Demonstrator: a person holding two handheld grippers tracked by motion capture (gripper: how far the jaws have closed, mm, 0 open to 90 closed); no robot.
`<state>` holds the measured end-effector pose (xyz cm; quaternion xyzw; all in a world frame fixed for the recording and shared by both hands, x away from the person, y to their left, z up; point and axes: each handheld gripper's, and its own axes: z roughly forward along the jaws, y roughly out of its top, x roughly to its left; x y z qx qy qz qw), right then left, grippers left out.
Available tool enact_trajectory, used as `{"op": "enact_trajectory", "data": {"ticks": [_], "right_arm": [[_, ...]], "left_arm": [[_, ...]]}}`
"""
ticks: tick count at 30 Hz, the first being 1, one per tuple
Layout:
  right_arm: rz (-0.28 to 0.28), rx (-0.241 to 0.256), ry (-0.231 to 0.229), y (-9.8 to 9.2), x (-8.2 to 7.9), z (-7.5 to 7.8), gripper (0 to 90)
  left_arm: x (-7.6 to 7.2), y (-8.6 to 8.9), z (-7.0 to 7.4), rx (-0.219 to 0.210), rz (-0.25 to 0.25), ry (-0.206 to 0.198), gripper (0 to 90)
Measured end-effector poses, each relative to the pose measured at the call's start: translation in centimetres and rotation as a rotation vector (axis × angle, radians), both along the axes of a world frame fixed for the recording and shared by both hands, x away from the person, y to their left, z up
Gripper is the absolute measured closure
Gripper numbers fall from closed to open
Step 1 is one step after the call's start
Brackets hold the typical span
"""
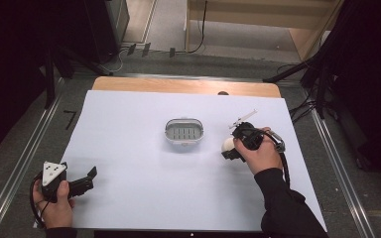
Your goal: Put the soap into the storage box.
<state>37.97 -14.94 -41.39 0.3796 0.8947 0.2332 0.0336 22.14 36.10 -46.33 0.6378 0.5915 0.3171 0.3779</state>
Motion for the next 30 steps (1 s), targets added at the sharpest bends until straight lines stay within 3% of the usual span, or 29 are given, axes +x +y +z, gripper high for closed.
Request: {"op": "enact_trajectory", "data": {"ticks": [30], "right_arm": [[0.07, 0.002, -0.011, 4.7, 1.4, 1.8, 24.9]], "left_arm": [[0.0, 0.0, 0.0, -0.004, -0.003, 0.001, 0.1]]}}
